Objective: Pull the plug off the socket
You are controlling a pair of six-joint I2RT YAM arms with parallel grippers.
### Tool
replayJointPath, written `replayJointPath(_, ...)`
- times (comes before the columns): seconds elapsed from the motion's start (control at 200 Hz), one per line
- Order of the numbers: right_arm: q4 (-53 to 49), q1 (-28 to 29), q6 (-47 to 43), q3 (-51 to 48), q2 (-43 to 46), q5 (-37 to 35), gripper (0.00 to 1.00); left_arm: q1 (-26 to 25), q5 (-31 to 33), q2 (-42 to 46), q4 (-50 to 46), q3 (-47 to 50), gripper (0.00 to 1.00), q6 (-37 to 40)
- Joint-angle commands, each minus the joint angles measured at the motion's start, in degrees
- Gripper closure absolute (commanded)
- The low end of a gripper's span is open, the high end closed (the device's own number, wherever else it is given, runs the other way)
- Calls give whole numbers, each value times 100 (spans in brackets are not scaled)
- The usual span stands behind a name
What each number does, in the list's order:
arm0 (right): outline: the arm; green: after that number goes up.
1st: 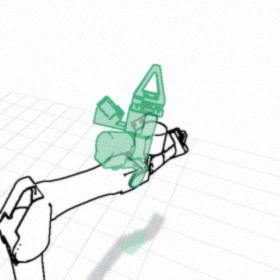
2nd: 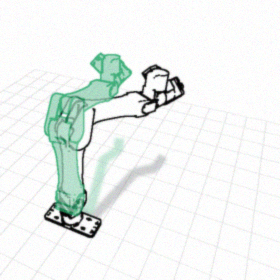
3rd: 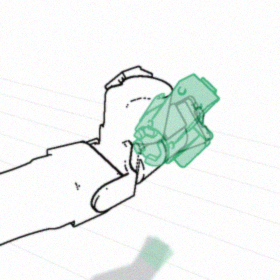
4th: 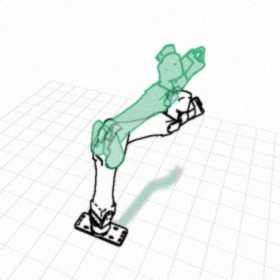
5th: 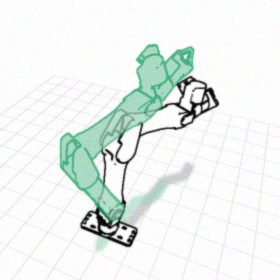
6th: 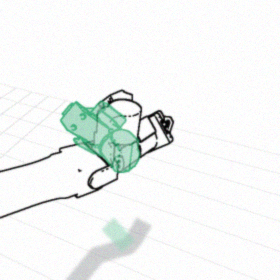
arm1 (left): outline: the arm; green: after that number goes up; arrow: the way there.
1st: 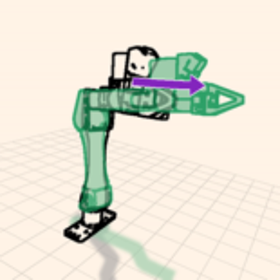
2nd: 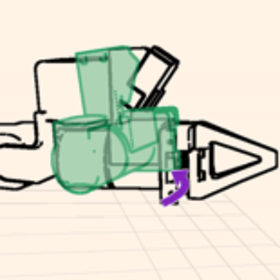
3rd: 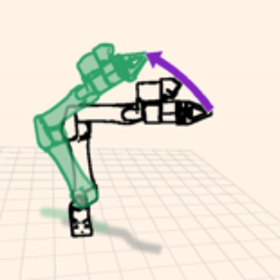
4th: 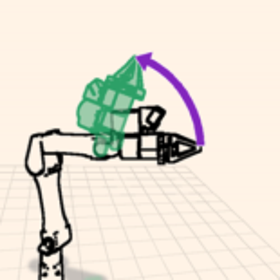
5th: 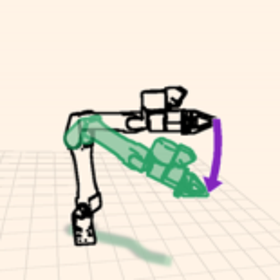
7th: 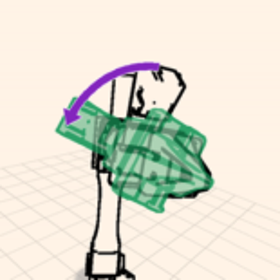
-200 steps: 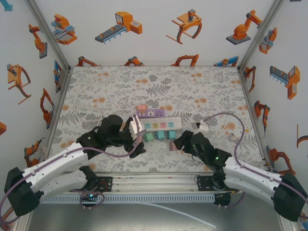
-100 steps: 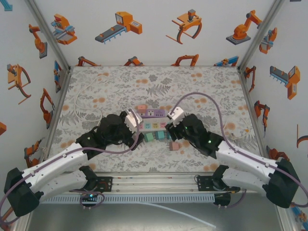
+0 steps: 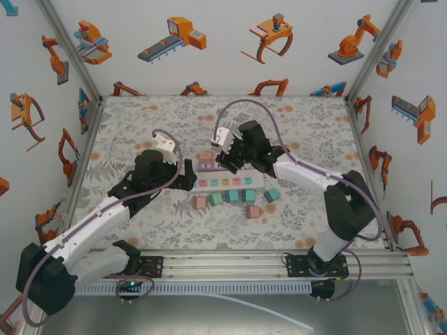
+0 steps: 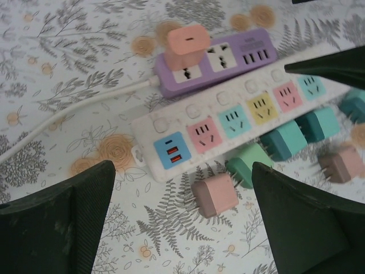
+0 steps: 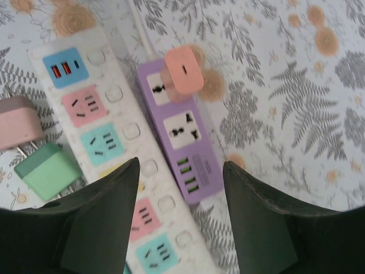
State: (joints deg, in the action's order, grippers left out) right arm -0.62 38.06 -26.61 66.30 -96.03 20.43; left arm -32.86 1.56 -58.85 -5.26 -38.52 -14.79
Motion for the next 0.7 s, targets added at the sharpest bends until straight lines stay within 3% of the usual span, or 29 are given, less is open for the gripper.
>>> replayJointPath(0.0,20,-53,-341,586,-463,734,42,349,-161,-195,-41,-295,3,-966)
replayJointPath(0.165,-3,-158,-474,1267,-1242,1286,40,768,-432,-707,18,-491,0,-1167)
replayJointPath(0.436,-100,-212,-670,1847,-2028,1604,39,992,-571,-1555,476,-675,15,-1465)
replayJointPath(0.691,-131,-207,-668,2068,-2399,1828,53,1023,-473,-2445,621,-1036,29,-1636)
